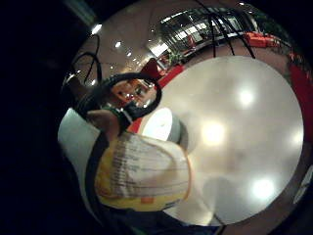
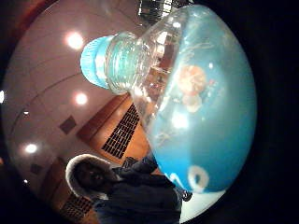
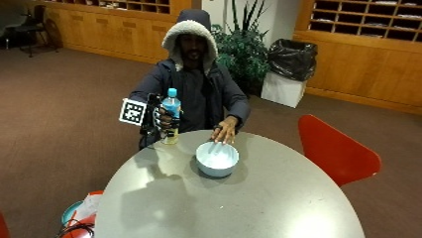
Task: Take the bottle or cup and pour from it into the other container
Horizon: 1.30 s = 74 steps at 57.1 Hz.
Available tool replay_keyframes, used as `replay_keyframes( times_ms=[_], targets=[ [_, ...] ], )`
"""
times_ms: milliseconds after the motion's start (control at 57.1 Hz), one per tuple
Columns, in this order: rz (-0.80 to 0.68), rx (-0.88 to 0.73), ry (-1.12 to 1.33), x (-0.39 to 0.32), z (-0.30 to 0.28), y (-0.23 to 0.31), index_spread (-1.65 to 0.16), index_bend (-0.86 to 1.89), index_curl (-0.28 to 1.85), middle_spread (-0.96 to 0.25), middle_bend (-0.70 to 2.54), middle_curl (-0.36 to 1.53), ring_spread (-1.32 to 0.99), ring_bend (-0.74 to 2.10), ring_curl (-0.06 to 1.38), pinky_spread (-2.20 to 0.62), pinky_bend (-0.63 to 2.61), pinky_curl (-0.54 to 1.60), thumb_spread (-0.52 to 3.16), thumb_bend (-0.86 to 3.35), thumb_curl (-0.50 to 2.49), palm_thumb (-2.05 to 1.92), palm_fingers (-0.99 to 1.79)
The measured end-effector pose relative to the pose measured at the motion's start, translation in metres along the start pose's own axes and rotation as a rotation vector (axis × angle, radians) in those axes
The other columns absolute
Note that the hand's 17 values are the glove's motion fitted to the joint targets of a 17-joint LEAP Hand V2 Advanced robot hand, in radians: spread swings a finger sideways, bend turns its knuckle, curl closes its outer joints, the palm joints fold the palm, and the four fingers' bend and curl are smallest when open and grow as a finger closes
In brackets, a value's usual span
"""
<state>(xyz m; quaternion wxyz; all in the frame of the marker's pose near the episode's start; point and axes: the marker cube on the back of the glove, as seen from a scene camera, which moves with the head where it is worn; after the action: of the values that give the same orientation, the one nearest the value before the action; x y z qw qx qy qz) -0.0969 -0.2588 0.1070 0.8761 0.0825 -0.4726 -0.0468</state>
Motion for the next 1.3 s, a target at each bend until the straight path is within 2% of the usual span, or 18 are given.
replay_keyframes(
  times_ms=[105,280,385,455,543,630,736,823,893,981,1051,1086,1121,1208,1296],
  targets=[
    [-0.061,0.124,-0.056,0.017,-0.003,0.013,-0.26,0.10,0.27,-0.22,0.31,0.49,-0.19,0.56,0.43,0.02,0.43,0.37,0.44,-0.03,0.69,1.00,1.08],
    [0.148,0.174,-0.128,0.043,0.006,0.023,-0.26,0.10,0.26,-0.21,0.32,0.49,-0.19,0.53,0.42,0.06,0.37,0.35,0.53,-0.02,0.68,1.02,1.04],
    [0.107,0.121,-0.108,0.058,0.024,0.047,-0.27,0.10,0.26,-0.21,0.33,0.49,-0.20,0.52,0.42,0.10,0.32,0.34,0.58,-0.02,0.66,1.04,1.01],
    [0.020,0.110,-0.110,0.066,0.041,0.053,-0.27,0.10,0.25,-0.21,0.34,0.49,-0.20,0.51,0.42,0.14,0.30,0.34,0.62,-0.03,0.65,1.04,1.00],
    [0.140,0.025,-0.120,0.065,0.058,0.060,-0.27,0.09,0.25,-0.21,0.35,0.49,-0.20,0.50,0.41,0.18,0.27,0.34,0.66,-0.03,0.62,1.03,0.99],
    [0.043,0.066,-0.099,0.070,0.077,0.042,-0.27,0.08,0.24,-0.21,0.35,0.49,-0.19,0.49,0.41,0.22,0.26,0.34,0.70,-0.03,0.60,1.02,0.96],
    [0.149,-0.030,-0.132,0.069,0.094,0.051,-0.27,0.07,0.23,-0.21,0.35,0.48,-0.18,0.48,0.41,0.26,0.26,0.34,0.73,-0.03,0.57,1.02,0.91],
    [0.019,0.087,-0.132,0.069,0.109,0.042,-0.26,0.06,0.21,-0.20,0.35,0.48,-0.16,0.48,0.41,0.28,0.27,0.35,0.75,-0.02,0.55,1.04,0.86],
    [0.076,0.018,-0.115,0.069,0.114,0.053,-0.26,0.05,0.19,-0.19,0.34,0.47,-0.16,0.49,0.41,0.29,0.29,0.36,0.77,-0.02,0.54,1.05,0.83],
    [0.017,0.100,-0.114,0.070,0.121,0.047,-0.27,0.04,0.17,-0.20,0.32,0.46,-0.15,0.51,0.41,0.29,0.33,0.37,0.78,-0.02,0.53,1.07,0.79],
    [0.110,0.028,-0.112,0.063,0.123,0.061,-0.27,0.05,0.16,-0.20,0.33,0.46,-0.15,0.52,0.41,0.29,0.35,0.37,0.79,-0.02,0.52,1.08,0.78],
    [0.109,0.033,-0.102,0.061,0.125,0.068,-0.27,0.05,0.15,-0.21,0.33,0.46,-0.15,0.52,0.41,0.29,0.35,0.37,0.80,-0.02,0.51,1.08,0.77],
    [0.069,0.072,-0.089,0.060,0.128,0.073,-0.27,0.06,0.15,-0.21,0.33,0.45,-0.16,0.52,0.41,0.29,0.36,0.37,0.80,-0.01,0.51,1.09,0.77],
    [-0.147,0.289,-0.054,0.065,0.134,0.060,-0.28,0.06,0.15,-0.21,0.33,0.45,-0.16,0.53,0.41,0.28,0.37,0.37,0.80,-0.02,0.50,1.10,0.77],
    [-0.025,0.143,-0.061,0.066,0.131,0.065,-0.28,0.07,0.14,-0.22,0.32,0.45,-0.17,0.53,0.40,0.28,0.39,0.38,0.81,-0.02,0.50,1.10,0.77]
  ],
)
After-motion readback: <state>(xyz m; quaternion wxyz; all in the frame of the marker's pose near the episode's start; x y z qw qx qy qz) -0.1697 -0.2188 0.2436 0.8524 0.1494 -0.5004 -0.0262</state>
